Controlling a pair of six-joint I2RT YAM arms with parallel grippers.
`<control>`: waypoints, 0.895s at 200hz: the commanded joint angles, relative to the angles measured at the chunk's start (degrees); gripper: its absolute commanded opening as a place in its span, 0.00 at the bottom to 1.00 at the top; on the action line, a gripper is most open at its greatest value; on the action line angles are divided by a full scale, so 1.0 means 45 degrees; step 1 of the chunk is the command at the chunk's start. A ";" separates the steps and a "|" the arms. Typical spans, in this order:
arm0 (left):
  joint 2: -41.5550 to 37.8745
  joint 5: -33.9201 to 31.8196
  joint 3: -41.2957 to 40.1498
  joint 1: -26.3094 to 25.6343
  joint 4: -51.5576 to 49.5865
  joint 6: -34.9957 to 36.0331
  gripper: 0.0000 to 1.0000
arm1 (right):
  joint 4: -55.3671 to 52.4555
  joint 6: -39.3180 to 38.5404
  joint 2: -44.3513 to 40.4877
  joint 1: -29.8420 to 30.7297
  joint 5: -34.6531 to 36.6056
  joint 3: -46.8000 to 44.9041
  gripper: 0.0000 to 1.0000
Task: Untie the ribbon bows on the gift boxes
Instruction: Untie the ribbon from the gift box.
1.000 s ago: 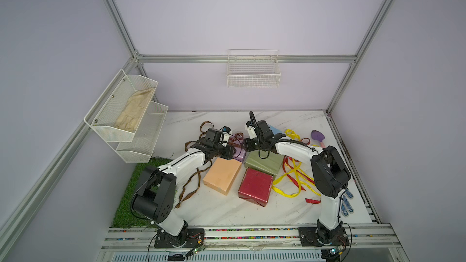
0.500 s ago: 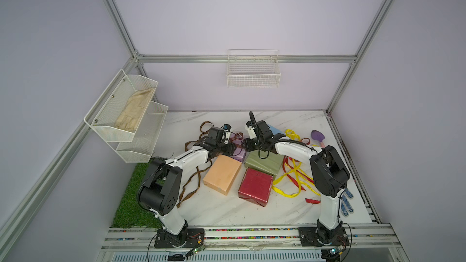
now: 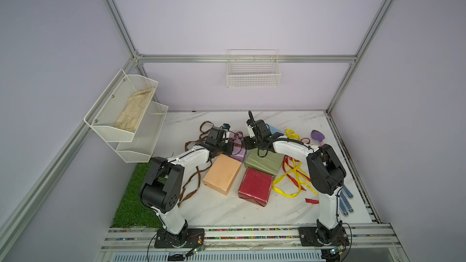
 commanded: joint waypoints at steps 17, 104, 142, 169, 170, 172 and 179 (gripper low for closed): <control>-0.1483 0.1614 -0.0745 -0.0039 -0.0166 0.0165 0.00 | -0.0199 -0.0182 0.0501 0.0086 0.0460 0.0265 0.59; -0.4356 0.5133 -0.3537 -0.0515 -0.0105 0.0236 0.06 | -0.0226 0.0181 0.1441 0.0086 0.0266 0.0946 0.61; -0.4801 0.6187 -0.4324 -0.1240 0.0141 0.0236 0.12 | -0.0288 0.0215 0.1524 0.0086 0.0215 0.1048 0.61; -0.4844 0.6377 -0.4814 -0.1502 0.0500 0.0236 0.20 | -0.0270 0.0239 0.1566 0.0086 0.0202 0.1068 0.61; -0.4844 0.6381 -0.4828 -0.1503 0.0512 0.0236 0.20 | -0.0277 0.0238 0.1575 0.0086 0.0206 0.1068 0.61; -0.4829 0.6385 -0.4848 -0.1504 0.0527 0.0231 0.20 | -0.0287 0.0238 0.1581 0.0086 0.0194 0.1068 0.61; -0.4806 0.6437 -0.4895 -0.1524 0.0563 0.0235 0.21 | -0.0288 0.0239 0.1583 0.0086 0.0184 0.1062 0.61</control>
